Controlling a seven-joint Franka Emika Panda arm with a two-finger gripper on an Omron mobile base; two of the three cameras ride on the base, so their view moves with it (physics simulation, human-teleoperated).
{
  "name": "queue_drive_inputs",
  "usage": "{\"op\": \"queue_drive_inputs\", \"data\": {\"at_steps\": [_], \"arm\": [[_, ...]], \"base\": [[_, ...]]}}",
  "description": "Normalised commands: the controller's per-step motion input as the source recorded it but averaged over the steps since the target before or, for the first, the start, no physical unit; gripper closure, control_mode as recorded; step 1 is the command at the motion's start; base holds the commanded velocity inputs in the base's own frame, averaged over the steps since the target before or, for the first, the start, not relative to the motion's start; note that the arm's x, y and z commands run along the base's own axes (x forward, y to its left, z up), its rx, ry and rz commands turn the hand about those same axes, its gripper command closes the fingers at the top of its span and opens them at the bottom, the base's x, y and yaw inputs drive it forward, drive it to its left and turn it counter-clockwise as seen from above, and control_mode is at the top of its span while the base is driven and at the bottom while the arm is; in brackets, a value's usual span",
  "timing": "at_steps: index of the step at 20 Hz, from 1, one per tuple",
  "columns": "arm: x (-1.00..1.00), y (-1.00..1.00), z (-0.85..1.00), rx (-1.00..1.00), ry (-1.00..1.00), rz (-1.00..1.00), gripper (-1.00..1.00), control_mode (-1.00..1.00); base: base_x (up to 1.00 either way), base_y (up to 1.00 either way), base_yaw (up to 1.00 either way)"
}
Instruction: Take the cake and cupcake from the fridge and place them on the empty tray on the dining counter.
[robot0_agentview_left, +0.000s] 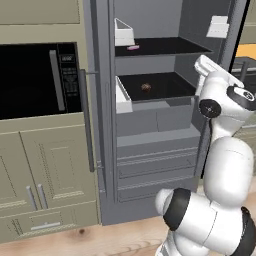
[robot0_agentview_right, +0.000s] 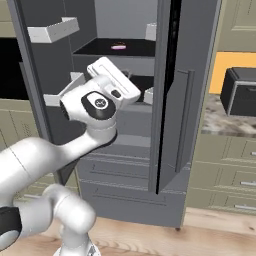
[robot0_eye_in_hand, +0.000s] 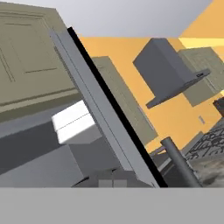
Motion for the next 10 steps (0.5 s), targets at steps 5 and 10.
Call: {"op": "queue_drive_inputs", "data": {"at_steps": [5, 10], "arm": [[0.66, -0.28, -0.17, -0.03, 0.17, -0.18, 1.0, -1.0], [0.64, -0.52, -0.29, 0.0, 0.17, -0.02, 1.0, -1.0]], "base": [[0.0, 0.0, 0.0], [0.0, 0.0, 0.0]]}}
